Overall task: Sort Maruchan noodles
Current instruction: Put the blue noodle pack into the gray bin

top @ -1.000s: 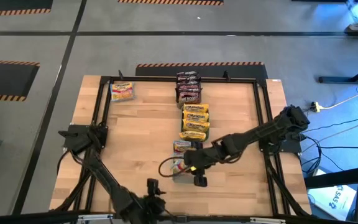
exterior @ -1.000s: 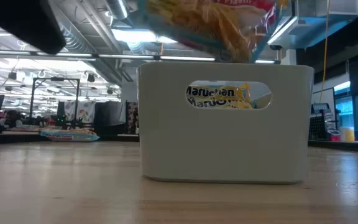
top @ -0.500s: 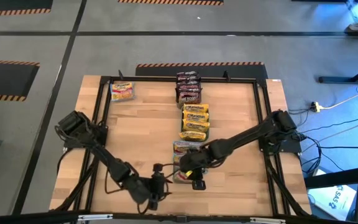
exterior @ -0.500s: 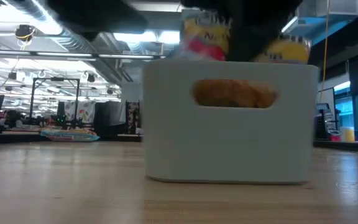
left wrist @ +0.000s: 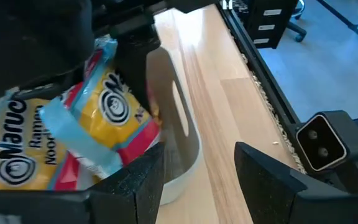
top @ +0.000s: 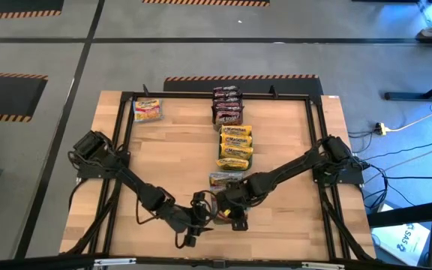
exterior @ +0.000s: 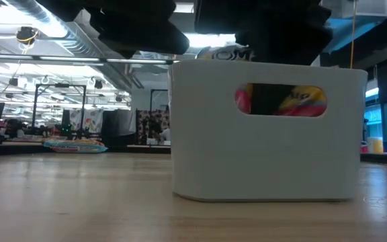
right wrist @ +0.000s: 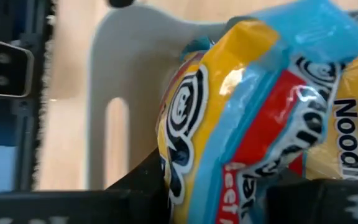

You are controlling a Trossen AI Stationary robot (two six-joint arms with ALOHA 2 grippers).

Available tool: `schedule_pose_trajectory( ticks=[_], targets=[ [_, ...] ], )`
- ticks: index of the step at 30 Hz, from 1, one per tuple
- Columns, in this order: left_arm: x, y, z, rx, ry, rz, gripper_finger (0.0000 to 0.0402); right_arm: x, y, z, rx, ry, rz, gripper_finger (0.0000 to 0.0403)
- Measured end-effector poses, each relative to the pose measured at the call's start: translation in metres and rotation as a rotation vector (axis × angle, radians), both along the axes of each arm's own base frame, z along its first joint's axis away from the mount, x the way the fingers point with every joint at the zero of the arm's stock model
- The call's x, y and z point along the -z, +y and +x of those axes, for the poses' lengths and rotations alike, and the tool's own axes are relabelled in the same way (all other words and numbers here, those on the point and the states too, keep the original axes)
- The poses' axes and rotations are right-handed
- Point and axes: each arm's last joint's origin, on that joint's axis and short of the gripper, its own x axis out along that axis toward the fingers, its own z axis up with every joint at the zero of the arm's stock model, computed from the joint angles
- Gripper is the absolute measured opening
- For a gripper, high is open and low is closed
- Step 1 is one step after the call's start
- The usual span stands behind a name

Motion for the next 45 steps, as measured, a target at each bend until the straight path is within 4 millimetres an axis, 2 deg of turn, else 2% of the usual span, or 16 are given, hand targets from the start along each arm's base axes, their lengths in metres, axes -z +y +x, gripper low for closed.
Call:
schedule_pose_trajectory(
  ticks=[14,20,23,28,34,45],
  targets=[
    [0.0,-0.001,-0.001,-0.007,-0.004,0.008,0.0185,-0.001,-0.01,0.0,0.015,-0.029,-0.326,0.0111],
    [0.0,-0.001,-0.001,-0.009,-0.004,0.009,0.0185,-0.003,-0.015,0.003,0.021,-0.027,-0.332,0.0114],
    [0.0,-0.001,-0.001,-0.009,-0.004,0.009,0.0185,-0.002,-0.016,0.004,0.023,-0.026,-0.327,0.0134],
    [0.0,-0.001,-0.001,-0.008,-0.003,0.009,0.0185,-0.004,-0.017,0.005,0.052,-0.029,-0.311,0.0202],
    [0.001,-0.002,-0.001,-0.006,-0.002,0.009,0.0185,-0.021,-0.015,0.008,0.045,-0.024,-0.286,0.0254],
    [0.001,-0.001,-0.001,-0.006,0.0,0.007,0.0185,-0.061,-0.014,0.009,0.038,0.033,-0.269,0.0261]
  ],
)
